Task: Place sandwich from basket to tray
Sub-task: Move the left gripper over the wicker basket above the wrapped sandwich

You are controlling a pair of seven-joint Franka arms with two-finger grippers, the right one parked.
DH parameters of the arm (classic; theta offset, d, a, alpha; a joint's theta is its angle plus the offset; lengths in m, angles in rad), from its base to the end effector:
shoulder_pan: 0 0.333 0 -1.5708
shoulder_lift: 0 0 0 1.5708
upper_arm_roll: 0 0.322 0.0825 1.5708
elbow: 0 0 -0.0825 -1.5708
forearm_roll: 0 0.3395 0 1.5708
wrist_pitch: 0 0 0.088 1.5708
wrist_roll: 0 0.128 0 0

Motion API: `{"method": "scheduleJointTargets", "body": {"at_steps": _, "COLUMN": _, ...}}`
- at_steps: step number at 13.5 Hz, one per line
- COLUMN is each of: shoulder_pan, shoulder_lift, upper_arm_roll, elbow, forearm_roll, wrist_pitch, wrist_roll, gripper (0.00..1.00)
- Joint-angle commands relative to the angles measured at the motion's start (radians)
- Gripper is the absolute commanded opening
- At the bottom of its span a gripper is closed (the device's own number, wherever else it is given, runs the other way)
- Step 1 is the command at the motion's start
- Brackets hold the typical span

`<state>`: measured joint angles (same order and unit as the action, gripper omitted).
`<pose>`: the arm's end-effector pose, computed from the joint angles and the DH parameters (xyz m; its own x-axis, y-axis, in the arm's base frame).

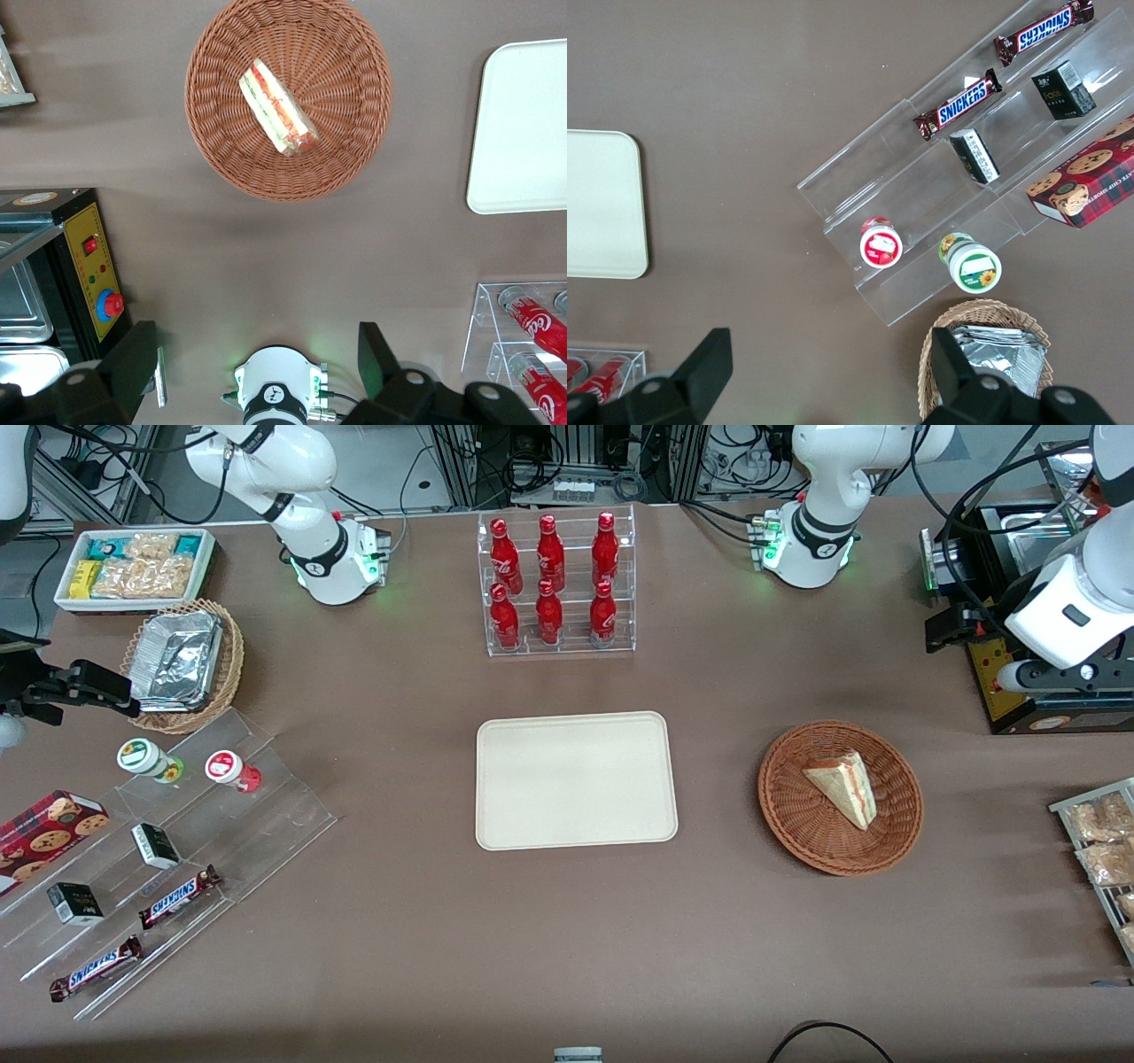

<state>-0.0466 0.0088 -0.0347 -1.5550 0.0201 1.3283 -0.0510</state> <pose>0.4786 -0.0360 0.5942 0.9724 -0.0233 -0.2320 -0.0315 -0.9990 -0.0317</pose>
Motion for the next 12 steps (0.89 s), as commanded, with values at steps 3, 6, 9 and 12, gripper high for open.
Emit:
{"method": "scheduleJointTargets", "body": {"at_steps": 3, "shoulder_pan": -0.004, "shoulder_lift": 0.014, "upper_arm_roll": 0.002, "elbow": 0.01, "forearm_roll": 0.0, "wrist_pitch": 0.065, "wrist_roll": -0.023, "gripper": 1.0}}
{"method": "scheduleJointTargets", "body": {"at_steps": 6, "shoulder_pan": -0.004, "shoulder_lift": 0.008, "upper_arm_roll": 0.002, "elbow": -0.084, "forearm_roll": 0.012, "wrist_pitch": 0.187, "wrist_roll": -0.02, "gripper": 1.0}}
{"method": "scheduleJointTargets", "body": {"at_steps": 9, "shoulder_pan": -0.004, "shoulder_lift": 0.016, "upper_arm_roll": 0.002, "elbow": -0.147, "forearm_roll": 0.012, "wrist_pitch": 0.255, "wrist_roll": -0.032, "gripper": 1.0}}
{"method": "scheduleJointTargets", "body": {"at_steps": 12, "shoulder_pan": -0.004, "shoulder_lift": -0.01, "upper_arm_roll": 0.002, "elbow": -0.298, "forearm_roll": 0.011, "wrist_pitch": 0.408, "wrist_roll": -0.047, "gripper": 1.0}}
